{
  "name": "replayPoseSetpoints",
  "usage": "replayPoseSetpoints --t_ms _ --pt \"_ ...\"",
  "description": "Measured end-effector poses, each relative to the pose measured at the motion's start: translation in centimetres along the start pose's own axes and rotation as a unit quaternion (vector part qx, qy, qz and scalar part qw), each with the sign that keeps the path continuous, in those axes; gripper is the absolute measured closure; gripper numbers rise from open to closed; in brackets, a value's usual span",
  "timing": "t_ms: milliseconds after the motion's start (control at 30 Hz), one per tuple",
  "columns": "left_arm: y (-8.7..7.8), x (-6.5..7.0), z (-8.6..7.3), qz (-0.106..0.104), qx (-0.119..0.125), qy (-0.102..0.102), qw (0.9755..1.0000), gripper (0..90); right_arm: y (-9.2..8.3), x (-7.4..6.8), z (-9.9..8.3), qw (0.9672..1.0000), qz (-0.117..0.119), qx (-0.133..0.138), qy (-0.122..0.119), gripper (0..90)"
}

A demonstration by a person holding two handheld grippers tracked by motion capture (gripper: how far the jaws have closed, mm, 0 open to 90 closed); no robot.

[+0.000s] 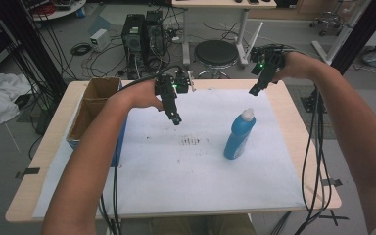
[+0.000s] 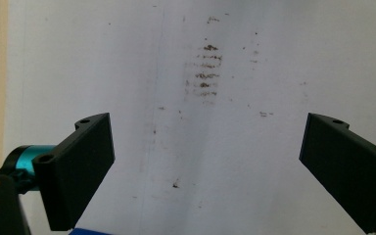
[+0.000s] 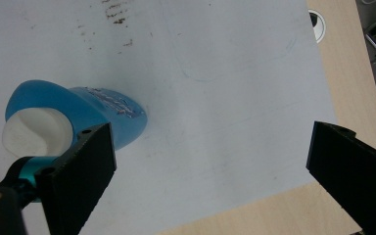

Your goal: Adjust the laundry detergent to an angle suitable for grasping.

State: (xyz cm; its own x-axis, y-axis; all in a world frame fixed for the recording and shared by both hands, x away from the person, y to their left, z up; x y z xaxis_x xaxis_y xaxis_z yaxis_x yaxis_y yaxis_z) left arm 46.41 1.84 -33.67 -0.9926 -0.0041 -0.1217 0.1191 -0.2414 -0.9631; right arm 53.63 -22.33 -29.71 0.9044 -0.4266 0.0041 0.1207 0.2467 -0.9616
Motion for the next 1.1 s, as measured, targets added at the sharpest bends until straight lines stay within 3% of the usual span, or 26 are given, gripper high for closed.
replayPoseSetpoints --t_ms 1100 --pt "-0.77 0.45 -0.18 0.019 0.0 -0.021 0.9996 6.1 -0.82 -0.34 -0.38 1.0 -0.005 0.005 0.0 3.3"
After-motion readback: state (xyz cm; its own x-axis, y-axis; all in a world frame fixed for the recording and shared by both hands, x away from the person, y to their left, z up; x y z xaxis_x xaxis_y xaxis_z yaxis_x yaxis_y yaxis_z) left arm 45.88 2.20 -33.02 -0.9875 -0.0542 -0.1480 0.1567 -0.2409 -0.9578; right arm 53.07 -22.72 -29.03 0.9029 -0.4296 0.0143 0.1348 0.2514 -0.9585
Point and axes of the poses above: each handheld gripper's, and its own axes: y roughly forward along the jaws, z roughly out of its top, x roughly to its right, the point moved 9 cm from there along y, roughly forward along the jaws, and after that the axes turned 11 degrees about y, right-handed, at the moved point
